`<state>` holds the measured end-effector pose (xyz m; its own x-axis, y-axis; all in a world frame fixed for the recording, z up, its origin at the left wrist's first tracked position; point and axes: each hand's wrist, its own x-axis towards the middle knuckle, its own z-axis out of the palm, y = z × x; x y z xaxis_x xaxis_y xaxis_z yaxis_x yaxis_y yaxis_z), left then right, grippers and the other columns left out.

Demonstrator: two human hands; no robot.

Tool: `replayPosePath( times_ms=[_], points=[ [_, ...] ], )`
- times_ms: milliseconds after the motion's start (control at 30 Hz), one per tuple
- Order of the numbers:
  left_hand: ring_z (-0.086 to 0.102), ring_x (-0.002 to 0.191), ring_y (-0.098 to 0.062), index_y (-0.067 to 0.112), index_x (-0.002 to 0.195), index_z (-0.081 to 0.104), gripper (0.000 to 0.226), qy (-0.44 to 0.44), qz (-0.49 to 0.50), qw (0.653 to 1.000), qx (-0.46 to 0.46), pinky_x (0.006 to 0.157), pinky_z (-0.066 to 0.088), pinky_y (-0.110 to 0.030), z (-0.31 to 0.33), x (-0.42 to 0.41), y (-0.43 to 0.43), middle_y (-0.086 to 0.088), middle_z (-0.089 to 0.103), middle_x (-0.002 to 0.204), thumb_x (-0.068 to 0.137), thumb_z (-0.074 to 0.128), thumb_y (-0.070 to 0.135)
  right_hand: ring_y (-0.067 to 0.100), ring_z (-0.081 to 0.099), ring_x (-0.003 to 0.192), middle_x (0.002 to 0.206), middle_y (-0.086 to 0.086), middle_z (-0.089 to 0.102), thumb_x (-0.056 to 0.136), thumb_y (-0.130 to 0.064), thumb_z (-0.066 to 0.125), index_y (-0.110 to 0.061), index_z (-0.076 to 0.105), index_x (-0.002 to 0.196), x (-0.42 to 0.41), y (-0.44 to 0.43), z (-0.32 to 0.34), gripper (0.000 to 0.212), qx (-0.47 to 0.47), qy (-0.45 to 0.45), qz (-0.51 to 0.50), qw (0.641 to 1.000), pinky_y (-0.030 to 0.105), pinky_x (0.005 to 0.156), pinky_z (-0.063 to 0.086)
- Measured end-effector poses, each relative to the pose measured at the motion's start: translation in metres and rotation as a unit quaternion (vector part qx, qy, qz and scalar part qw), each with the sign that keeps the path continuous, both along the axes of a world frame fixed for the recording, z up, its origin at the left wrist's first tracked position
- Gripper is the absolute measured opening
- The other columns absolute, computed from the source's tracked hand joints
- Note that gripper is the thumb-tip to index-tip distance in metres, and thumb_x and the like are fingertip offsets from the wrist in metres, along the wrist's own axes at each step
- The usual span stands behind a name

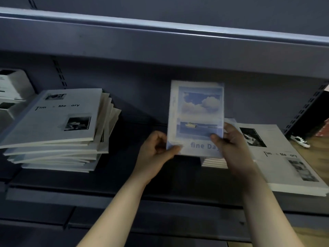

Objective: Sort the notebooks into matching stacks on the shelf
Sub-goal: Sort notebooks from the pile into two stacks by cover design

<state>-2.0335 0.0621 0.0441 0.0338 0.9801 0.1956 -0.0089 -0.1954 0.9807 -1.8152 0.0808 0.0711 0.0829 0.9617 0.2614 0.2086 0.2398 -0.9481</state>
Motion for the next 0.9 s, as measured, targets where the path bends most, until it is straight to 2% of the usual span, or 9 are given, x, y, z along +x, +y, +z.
replayPosePath(
  times_ms=[100,167,300,400,500,600,700,767,900],
  points=[
    [0.067,0.093,-0.007,0.021,0.093,0.064,0.022,0.096,-0.021,0.995,0.017,0.083,0.053,-0.023,-0.014,0.003,0.003,0.006,0.070,0.097,0.078,0.077,0.030,0.018,0.069,0.090,0.100,-0.001,0.073,0.094,-0.010,0.056,-0.025,0.066,0.112,0.023,0.002,0.001,0.025,0.002,-0.034,-0.037,0.999,0.038,0.074,0.056],
    [0.062,0.097,0.004,0.028,0.099,0.065,0.021,0.186,-0.018,0.982,0.026,0.088,0.047,-0.016,-0.025,0.003,0.004,0.014,0.067,0.100,0.081,0.072,0.036,0.016,0.070,0.085,0.094,-0.003,0.074,0.094,-0.010,0.055,-0.025,0.069,0.107,0.040,0.003,0.002,0.024,0.002,-0.047,-0.057,0.997,0.034,0.071,0.054],
    [0.054,0.100,0.009,0.031,0.109,0.062,0.025,0.328,-0.002,0.943,0.066,0.082,0.036,-0.001,-0.039,0.005,0.004,0.019,0.061,0.107,0.086,0.062,0.042,0.017,0.068,0.078,0.083,-0.002,0.072,0.092,-0.007,0.057,-0.027,0.068,0.090,0.069,0.007,0.002,0.024,-0.006,-0.073,-0.100,0.992,0.031,0.065,0.052],
    [0.053,0.101,0.001,0.029,0.111,0.061,0.025,0.386,0.008,0.916,0.109,0.089,0.040,-0.015,-0.047,0.007,0.003,0.017,0.059,0.108,0.088,0.059,0.041,0.027,0.065,0.080,0.085,0.006,0.068,0.091,-0.002,0.055,-0.030,0.062,0.086,0.086,0.013,-0.003,0.029,-0.031,-0.101,-0.127,0.986,0.050,0.071,0.054],
    [0.051,0.108,-0.004,0.027,0.113,0.060,0.028,0.433,0.025,0.891,0.132,0.097,0.037,-0.028,-0.052,0.008,0.004,0.014,0.057,0.114,0.089,0.056,0.041,0.038,0.066,0.086,0.088,0.015,0.068,0.088,-0.003,0.058,-0.021,0.064,0.089,0.098,0.020,-0.012,0.019,-0.050,-0.127,-0.145,0.980,0.062,0.078,0.053],
    [0.048,0.113,-0.005,0.028,0.115,0.060,0.030,0.454,0.034,0.880,0.135,0.098,0.031,-0.027,-0.055,0.008,0.004,0.014,0.055,0.120,0.089,0.056,0.041,0.040,0.065,0.084,0.084,0.018,0.068,0.085,-0.008,0.064,-0.009,0.067,0.092,0.105,0.027,-0.020,0.008,-0.060,-0.190,-0.167,0.966,0.056,0.074,0.054],
    [0.049,0.113,-0.006,0.027,0.114,0.061,0.030,0.460,0.034,0.876,0.137,0.098,0.032,-0.028,-0.056,0.008,0.005,0.013,0.054,0.120,0.088,0.057,0.041,0.038,0.064,0.085,0.087,0.017,0.068,0.083,-0.016,0.067,-0.008,0.069,0.105,0.105,0.032,-0.027,0.023,-0.049,-0.277,-0.202,0.938,0.039,0.069,0.047],
    [0.049,0.113,-0.006,0.027,0.114,0.061,0.030,0.465,0.033,0.873,0.140,0.097,0.031,-0.027,-0.057,0.008,0.005,0.013,0.054,0.120,0.088,0.058,0.042,0.040,0.063,0.089,0.093,0.018,0.070,0.081,-0.019,0.069,-0.014,0.067,0.114,0.101,0.031,-0.030,0.033,-0.034,-0.317,-0.239,0.917,0.035,0.069,0.042],
    [0.048,0.113,-0.006,0.027,0.113,0.062,0.031,0.482,0.034,0.864,0.142,0.096,0.029,-0.024,-0.058,0.008,0.006,0.013,0.053,0.121,0.087,0.057,0.044,0.038,0.061,0.089,0.094,0.019,0.069,0.085,-0.015,0.066,-0.013,0.067,0.100,0.093,0.024,-0.034,0.015,-0.014,-0.313,-0.249,0.916,0.032,0.066,0.036]
  ],
)
